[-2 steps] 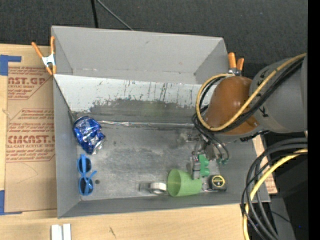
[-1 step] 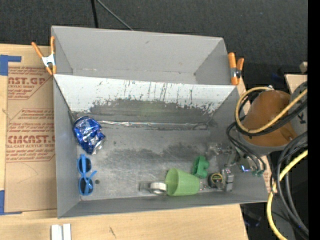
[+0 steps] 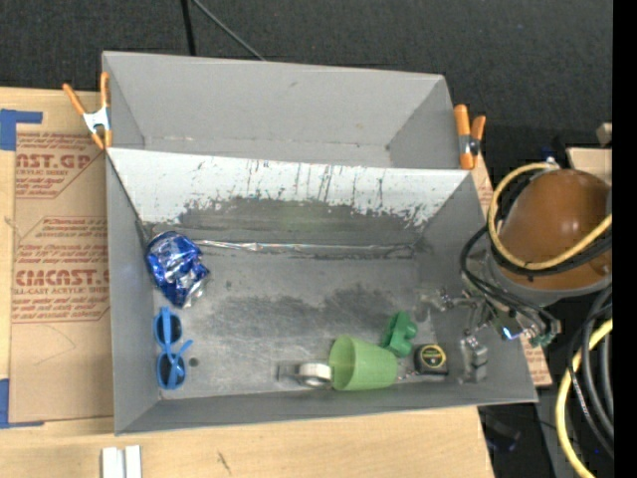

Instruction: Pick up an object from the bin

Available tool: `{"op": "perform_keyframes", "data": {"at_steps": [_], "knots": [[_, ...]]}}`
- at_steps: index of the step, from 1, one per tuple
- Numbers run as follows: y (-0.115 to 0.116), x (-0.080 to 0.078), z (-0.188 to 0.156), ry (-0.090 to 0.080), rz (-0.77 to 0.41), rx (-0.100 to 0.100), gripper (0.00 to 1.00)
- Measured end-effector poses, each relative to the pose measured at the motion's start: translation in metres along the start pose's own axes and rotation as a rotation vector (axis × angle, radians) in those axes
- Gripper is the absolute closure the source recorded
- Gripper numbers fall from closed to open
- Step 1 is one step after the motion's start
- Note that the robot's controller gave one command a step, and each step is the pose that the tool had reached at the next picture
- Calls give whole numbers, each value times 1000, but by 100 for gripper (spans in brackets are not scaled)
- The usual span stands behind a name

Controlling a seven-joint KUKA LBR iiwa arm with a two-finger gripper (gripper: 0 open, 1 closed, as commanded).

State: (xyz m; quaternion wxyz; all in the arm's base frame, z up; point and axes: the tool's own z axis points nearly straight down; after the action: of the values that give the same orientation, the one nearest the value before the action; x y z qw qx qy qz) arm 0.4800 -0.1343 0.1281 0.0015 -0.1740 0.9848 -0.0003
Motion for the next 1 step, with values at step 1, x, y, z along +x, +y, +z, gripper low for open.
{"op": "perform_keyframes", "data": {"at_steps": [1], "knots": [[26,-26,57,0,-33,-4,0]]}}
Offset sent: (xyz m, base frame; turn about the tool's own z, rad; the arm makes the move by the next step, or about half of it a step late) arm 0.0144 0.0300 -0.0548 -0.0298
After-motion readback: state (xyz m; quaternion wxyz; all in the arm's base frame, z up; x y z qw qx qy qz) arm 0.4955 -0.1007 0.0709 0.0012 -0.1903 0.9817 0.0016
